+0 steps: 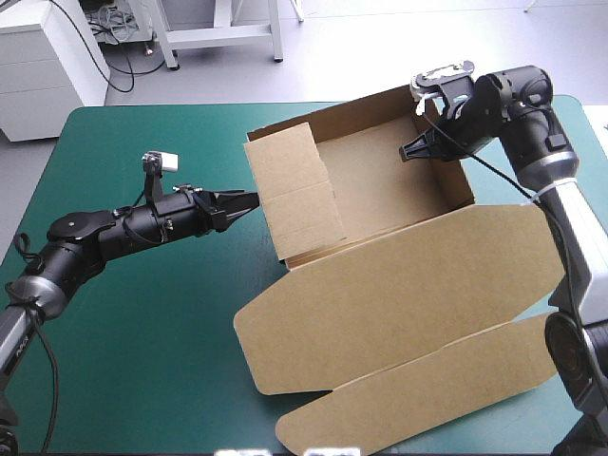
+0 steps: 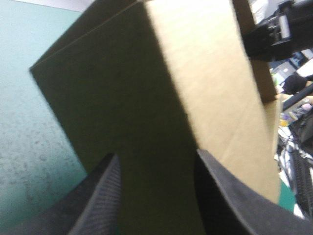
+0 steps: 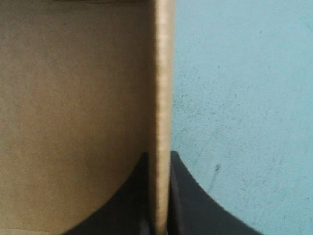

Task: Fold the box

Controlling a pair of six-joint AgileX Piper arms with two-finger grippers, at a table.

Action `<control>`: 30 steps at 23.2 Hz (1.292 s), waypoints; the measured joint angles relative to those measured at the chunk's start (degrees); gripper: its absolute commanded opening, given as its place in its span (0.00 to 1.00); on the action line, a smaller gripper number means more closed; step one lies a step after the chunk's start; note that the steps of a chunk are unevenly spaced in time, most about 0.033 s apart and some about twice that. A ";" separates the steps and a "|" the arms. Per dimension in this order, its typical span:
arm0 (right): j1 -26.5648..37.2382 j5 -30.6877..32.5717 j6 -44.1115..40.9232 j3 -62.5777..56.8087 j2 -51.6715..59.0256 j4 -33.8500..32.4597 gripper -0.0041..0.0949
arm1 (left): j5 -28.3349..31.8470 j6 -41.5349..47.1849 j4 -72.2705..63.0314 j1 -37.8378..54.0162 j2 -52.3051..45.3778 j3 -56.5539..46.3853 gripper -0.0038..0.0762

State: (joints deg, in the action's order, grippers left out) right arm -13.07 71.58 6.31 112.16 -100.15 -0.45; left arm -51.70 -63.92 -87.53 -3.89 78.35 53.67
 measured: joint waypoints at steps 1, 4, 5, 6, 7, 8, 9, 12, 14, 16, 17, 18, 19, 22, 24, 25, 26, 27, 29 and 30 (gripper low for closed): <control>0.00 0.00 0.15 0.00 -0.26 0.05 0.02 | -0.92 -0.11 -1.04 0.00 0.00 0.00 0.47; 0.00 0.00 0.33 0.00 -0.89 0.45 0.03 | -2.37 -0.30 -3.00 0.00 0.00 0.01 0.47; 0.00 0.00 0.33 0.00 -0.89 0.45 0.03 | -2.43 -0.23 -3.26 0.00 0.00 0.01 0.47; 0.00 0.00 0.33 0.00 -0.89 0.45 0.03 | -2.38 -0.12 -3.41 0.00 0.00 0.01 0.47; 0.00 0.00 0.33 0.00 -0.89 0.77 0.03 | -2.19 0.15 -3.56 0.00 0.00 0.01 0.47; 0.00 0.00 0.33 0.00 -0.89 1.04 0.03 | -1.97 0.73 -3.62 0.00 0.00 0.01 0.47; 0.00 0.00 0.33 0.00 -0.89 1.41 0.03 | -1.59 1.36 -3.62 0.00 0.00 0.01 0.47; -1.91 -0.41 0.33 0.00 -0.89 1.13 0.03 | 0.91 5.66 -1.69 0.00 0.00 0.06 0.47; -4.72 -2.00 -0.24 0.00 -1.06 -1.14 0.03 | 1.98 9.63 3.04 0.00 0.00 0.32 0.47; -6.58 -2.94 -0.62 0.00 -1.19 -3.30 0.03 | 2.43 11.64 6.16 0.00 0.00 0.72 0.47; -7.35 -3.30 -0.87 0.00 -1.26 -4.23 0.03 | 2.81 12.55 7.37 0.00 0.00 1.09 0.47; -8.38 -3.66 -1.33 0.00 -1.31 -5.26 0.03 | 3.55 14.07 9.18 0.00 0.00 1.85 0.47; -9.14 -3.79 -1.76 0.00 -1.31 -5.97 0.03 | 4.37 15.93 11.73 0.00 0.00 2.59 0.47; -11.45 -5.25 -2.41 -0.01 -1.32 -7.11 0.03 | 5.62 24.85 23.00 0.00 0.00 5.49 0.47; -12.14 -6.01 -2.43 -0.01 -1.32 -7.10 0.03 | 5.62 28.06 26.88 0.00 -0.05 6.36 0.47; -12.37 -6.16 -2.43 -0.06 -1.32 -7.10 0.03 | 5.62 28.96 28.14 0.00 -0.05 6.49 0.47; -12.58 -6.16 -2.43 -0.06 -1.32 -6.98 0.03 | 5.43 29.77 29.55 0.00 -0.05 6.49 0.47; -12.64 -6.16 -2.43 -0.06 -1.32 -6.79 0.03 | 4.93 30.00 30.56 0.00 -0.05 6.53 0.47; -12.64 -6.16 -2.26 -0.06 -1.32 -6.66 0.03 | 4.44 30.00 30.87 0.00 -0.05 6.53 0.47; -12.64 -6.16 -2.26 -0.06 -1.32 -6.66 0.03 | 4.44 30.00 30.87 0.00 -0.05 6.53 0.47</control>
State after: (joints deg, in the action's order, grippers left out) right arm -25.71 65.42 4.04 112.10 -101.47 -7.11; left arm -47.27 -33.92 -56.66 -3.89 78.30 60.20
